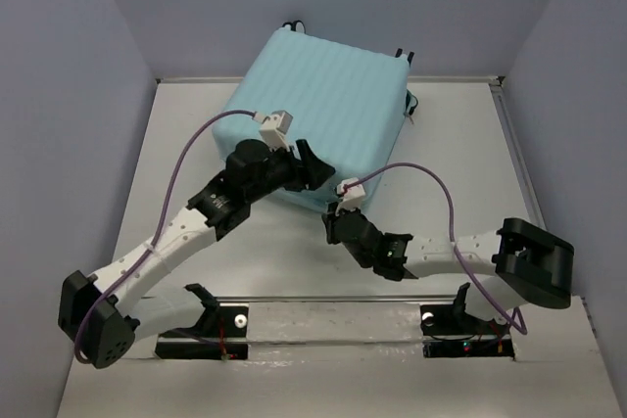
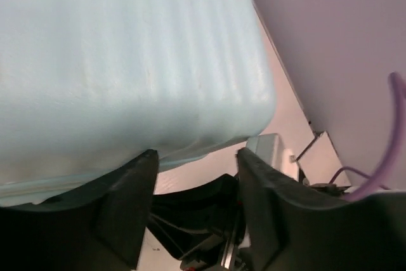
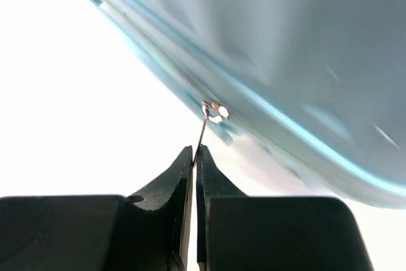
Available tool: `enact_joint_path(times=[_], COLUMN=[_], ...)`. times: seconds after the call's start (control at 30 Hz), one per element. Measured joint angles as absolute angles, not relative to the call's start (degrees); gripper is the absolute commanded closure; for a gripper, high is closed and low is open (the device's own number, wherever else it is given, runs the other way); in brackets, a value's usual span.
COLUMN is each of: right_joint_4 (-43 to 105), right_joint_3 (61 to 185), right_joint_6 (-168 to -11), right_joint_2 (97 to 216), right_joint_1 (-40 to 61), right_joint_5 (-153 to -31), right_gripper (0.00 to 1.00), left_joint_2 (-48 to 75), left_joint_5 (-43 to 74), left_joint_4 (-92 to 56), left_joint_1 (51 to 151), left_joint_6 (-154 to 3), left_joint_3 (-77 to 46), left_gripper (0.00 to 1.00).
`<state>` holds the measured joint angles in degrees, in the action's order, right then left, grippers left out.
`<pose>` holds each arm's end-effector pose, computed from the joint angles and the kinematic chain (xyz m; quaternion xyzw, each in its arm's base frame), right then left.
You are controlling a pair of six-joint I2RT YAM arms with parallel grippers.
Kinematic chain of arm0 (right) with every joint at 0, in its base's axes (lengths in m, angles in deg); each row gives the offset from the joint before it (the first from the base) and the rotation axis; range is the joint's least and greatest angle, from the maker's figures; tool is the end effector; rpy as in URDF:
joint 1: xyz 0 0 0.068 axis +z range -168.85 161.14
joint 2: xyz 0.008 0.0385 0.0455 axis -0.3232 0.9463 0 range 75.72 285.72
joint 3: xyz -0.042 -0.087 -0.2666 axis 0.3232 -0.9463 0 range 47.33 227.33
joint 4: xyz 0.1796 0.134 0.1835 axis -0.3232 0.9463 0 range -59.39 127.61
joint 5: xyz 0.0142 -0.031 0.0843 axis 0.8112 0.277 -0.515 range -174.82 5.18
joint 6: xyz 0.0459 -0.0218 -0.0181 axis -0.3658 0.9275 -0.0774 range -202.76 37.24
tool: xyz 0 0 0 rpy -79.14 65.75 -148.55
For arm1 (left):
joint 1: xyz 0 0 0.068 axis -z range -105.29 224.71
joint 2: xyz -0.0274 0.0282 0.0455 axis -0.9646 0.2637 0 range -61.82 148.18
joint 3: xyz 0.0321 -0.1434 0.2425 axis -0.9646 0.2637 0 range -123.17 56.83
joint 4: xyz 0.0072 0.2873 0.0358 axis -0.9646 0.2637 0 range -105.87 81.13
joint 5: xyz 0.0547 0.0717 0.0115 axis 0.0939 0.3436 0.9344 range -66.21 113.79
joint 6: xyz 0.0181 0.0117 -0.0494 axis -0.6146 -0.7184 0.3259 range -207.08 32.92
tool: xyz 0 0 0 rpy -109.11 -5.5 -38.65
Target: Pack the luggage
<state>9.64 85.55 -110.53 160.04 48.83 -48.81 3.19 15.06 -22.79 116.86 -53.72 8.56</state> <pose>0.1408 0.2878 0.1871 -0.1182 0.8110 0.2020 0.5362 0.2128 -0.1999 0.3225 0.1074 0.7569 -0.4392 0.4720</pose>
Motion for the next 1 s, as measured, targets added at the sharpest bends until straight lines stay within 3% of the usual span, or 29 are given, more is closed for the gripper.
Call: enact_joint_path(times=[0.17, 0.2, 0.23, 0.27, 0.3, 0.37, 0.4, 0.43, 0.47, 0.5, 0.53, 0.63, 0.73, 0.9, 1.0], right_joint_4=[7.14, 8.00, 9.05, 10.62, 12.59, 20.00, 23.67, 26.51, 30.71, 35.52, 39.76, 45.74, 47.23, 41.64, 39.10], right_joint_3=[77.37, 74.92, 73.31, 71.60, 70.66, 69.09, 69.24, 69.46, 70.29, 71.58, 73.00, 75.78, 78.62, 79.23, 83.16], right_joint_6=[-112.91, -113.85, -114.62, -115.76, -116.70, -118.75, -119.71, -120.02, -120.56, -121.33, -122.40, -122.99, -121.09, -116.39, -113.94], right_joint_2=[150.88, 146.05, 141.70, 136.85, 133.02, 123.23, 120.26, 118.62, 116.89, 115.69, 115.12, 115.93, 119.32, 126.75, 136.13], right_joint_1=[48.74, 48.80, 48.80, 48.83, 48.96, 50.27, 50.81, 51.12, 51.14, 51.08, 50.86, 46.88, 31.86, 4.39, -1.97], right_joint_5=[-54.28, -55.54, -56.18, -57.10, -58.10, -60.75, -61.84, -62.04, -62.17, -61.31, -59.67, -57.62, -58.06, -67.85, -74.38], right_gripper=[0.92, 0.84, 0.68, 0.46, 0.03, 0.00, 0.04, 0.15, 0.35, 0.78, 0.91, 0.93, 0.93, 0.93, 0.93], left_joint_2=[-0.57, -0.42, -0.39, -0.42, -0.46, -0.13, 0.33, 0.92, 1.90, 3.45, 5.14, 12.35, 19.63, 29.24, 35.36], left_joint_5=[15.96, 16.57, 16.79, 17.00, 17.05, 16.87, 16.92, 16.98, 16.92, 16.46, 16.04, 13.16, 11.61, 8.55, 6.03], left_joint_4=[-17.08, -16.87, -16.76, -16.19, -15.75, -14.20, -12.76, -12.08, -11.45, -11.18, -11.25, -11.64, -11.88, -12.82, -14.59], left_joint_1=[105.10, 102.09, 99.22, 96.64, 94.46, 92.21, 90.72, 89.89, 88.66, 86.26, 83.83, 74.30, 68.84, 67.03, 67.42], left_joint_6=[-56.43, -57.02, -57.43, -57.91, -58.53, -59.44, -60.25, -60.73, -61.15, -61.50, -61.56, -59.99, -58.24, -55.86, -54.24], left_joint_3=[-5.04, -7.94, -9.80, -11.57, -12.82, -14.22, -14.94, -15.33, -15.68, -15.92, -16.03, -15.92, -15.73, -15.77, -16.01], left_gripper=[0.09, 0.08, 0.07, 0.06, 0.05, 0.04, 0.04, 0.04, 0.05, 0.05, 0.07, 0.08, 0.08, 0.10, 0.12])
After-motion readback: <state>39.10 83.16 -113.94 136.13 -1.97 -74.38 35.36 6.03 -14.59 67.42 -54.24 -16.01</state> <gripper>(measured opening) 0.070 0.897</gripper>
